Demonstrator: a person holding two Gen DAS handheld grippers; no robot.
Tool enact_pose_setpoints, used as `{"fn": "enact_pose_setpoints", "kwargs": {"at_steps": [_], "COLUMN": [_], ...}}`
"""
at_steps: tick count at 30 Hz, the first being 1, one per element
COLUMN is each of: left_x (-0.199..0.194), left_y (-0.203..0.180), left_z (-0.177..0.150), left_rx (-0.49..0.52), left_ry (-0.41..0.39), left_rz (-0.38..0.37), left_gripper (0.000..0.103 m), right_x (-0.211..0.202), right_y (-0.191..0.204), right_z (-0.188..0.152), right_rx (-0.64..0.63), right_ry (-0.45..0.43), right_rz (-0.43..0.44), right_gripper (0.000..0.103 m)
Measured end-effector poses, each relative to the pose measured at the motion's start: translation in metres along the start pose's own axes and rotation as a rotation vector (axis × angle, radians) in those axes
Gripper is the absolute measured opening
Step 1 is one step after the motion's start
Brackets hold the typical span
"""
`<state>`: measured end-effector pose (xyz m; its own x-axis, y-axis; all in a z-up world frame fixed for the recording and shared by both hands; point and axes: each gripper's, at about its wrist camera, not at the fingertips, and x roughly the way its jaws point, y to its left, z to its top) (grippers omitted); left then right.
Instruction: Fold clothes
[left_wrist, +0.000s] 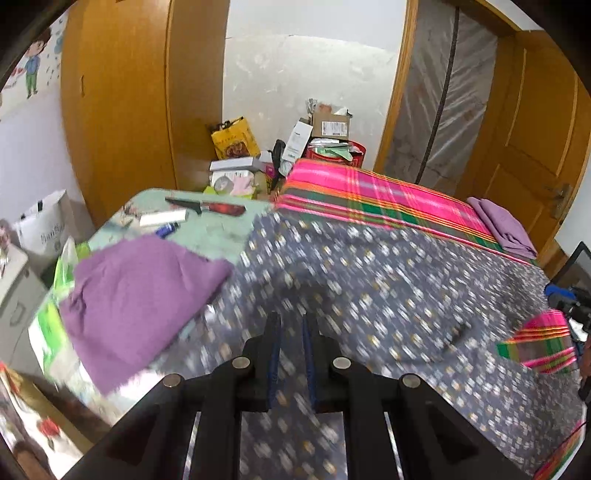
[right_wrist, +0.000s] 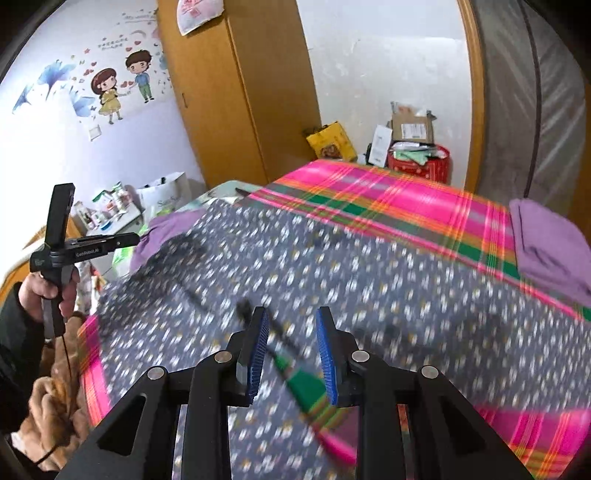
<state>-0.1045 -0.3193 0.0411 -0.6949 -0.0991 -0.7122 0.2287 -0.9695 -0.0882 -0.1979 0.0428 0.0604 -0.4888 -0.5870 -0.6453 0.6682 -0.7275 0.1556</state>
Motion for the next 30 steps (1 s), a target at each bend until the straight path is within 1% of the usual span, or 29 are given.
{"fn": "enact_pose_setpoints", "kwargs": {"at_steps": [4,7,12,13,16,17,19,23,25,28,30], "left_x": [0.026,0.05,0.089,0.097,0.117,0.122,0.131,0.139,0.142,0.148,0.153], "left_y": [0.013,0.022,0.036,0.039,0.042,0.043,0.044,0.048,0.051,0.053,0.054], "left_z": [0.025,0.043,0.062,0.066,0.071,0.072,0.073,0.075,0.076,0.075,0.074], "left_rx": [0.038,0.064,0.059,0.057,0.061,0.065,0.068,0.06,0.049,0.043,0.04], "left_ry": [0.016,0.042,0.083,0.092,0.112,0.116,0.12,0.105,0.102,0.111,0.119], "left_rz": [0.003,-0.006,-0.042,-0.059,-0.077,-0.082,-0.097,-0.124,-0.138,-0.155,-0.161], "left_gripper": [0.011,0.011,0.011,0.013,0.015,0.016,0.018,0.023,0.024,0.027,0.028], "right_x": [0.018,0.044,0.089,0.098,0.118,0.128,0.144,0.167,0.174,0.186,0.193], "right_y": [0.0,-0.004,-0.014,-0.017,-0.023,-0.026,-0.029,-0.034,-0.034,-0.035,-0.035], "right_z": [0.025,0.043,0.063,0.066,0.074,0.077,0.081,0.083,0.083,0.082,0.082], "right_rx": [-0.068,-0.118,-0.151,-0.149,-0.148,-0.153,-0.178,-0.224,-0.247,-0.284,-0.306], "right_ry": [-0.043,-0.024,0.035,0.046,0.066,0.081,0.107,0.154,0.172,0.208,0.231], "right_rz": [0.008,-0.003,0.001,0.016,0.03,0.045,0.048,0.072,0.097,0.134,0.152], "right_gripper": [0.027,0.028,0.028,0.028,0.028,0.028,0.028,0.028,0.028,0.03,0.03]}}
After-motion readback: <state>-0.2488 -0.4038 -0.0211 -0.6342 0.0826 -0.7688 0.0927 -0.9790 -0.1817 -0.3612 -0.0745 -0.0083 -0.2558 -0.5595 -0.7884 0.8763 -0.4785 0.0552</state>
